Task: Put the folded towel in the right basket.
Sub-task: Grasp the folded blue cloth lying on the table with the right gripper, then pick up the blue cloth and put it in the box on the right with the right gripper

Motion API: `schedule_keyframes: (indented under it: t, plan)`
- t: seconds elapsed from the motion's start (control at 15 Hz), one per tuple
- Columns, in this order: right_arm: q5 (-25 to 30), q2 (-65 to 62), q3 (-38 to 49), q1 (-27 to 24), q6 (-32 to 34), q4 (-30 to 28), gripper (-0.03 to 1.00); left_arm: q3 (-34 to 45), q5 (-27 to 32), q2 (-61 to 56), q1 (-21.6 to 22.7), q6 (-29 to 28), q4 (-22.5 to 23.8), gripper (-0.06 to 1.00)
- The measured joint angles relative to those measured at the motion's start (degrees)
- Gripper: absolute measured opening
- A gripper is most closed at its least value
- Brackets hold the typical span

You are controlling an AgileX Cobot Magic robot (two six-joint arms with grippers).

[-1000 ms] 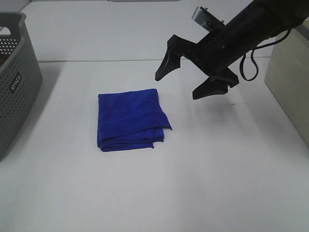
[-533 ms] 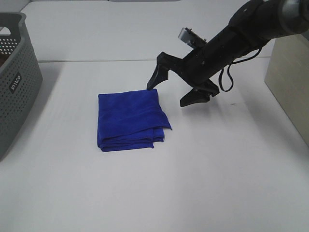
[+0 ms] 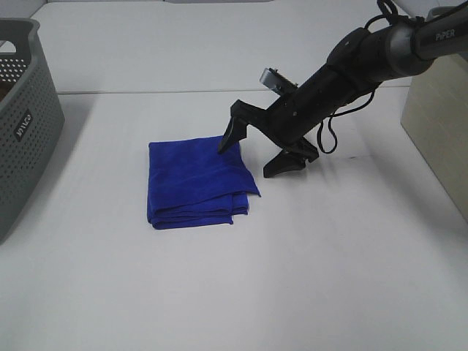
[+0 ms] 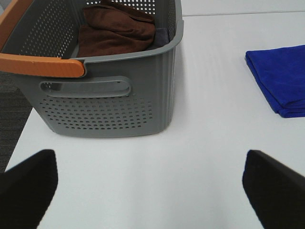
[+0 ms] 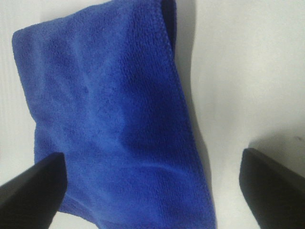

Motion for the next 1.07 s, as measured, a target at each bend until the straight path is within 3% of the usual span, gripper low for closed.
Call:
schedule_keyframes:
  t: [0.27, 0.47, 0.53, 0.6, 0.73, 0.8, 1.07]
  plan:
    - [-1.03, 0.57, -0.23, 4.01, 2.86, 0.06, 0.93, 0.0, 0.0, 0.0, 0.0, 0.0, 0.0, 0.98]
    - [-4.81, 2.23, -0.74, 9.57, 5.1, 4.07, 0.83, 0.0, 0.0, 0.0, 0.0, 0.0, 0.0, 0.98]
    - [-6.7, 2.92, -0.92, 11.0, 5.67, 5.67, 0.75, 0.0, 0.0, 0.0, 0.0, 0.0, 0.0, 0.98]
    - [-8.88, 3.5, -0.92, 12.38, 6.02, 6.3, 0.59, 0.0, 0.0, 0.0, 0.0, 0.0, 0.0, 0.98]
    - [-12.2, 4.53, -0.8, 14.15, 7.16, 6.36, 0.17, 0.0, 0.0, 0.0, 0.0, 0.0, 0.0, 0.98]
    - [-12.78, 4.53, -0.69, 14.5, 7.51, 6.53, 0.09, 0.0, 0.0, 0.0, 0.0, 0.0, 0.0, 0.98]
    - [-12.61, 4.53, -0.69, 14.55, 7.56, 6.53, 0.09, 0.0, 0.0, 0.0, 0.0, 0.0, 0.0, 0.98]
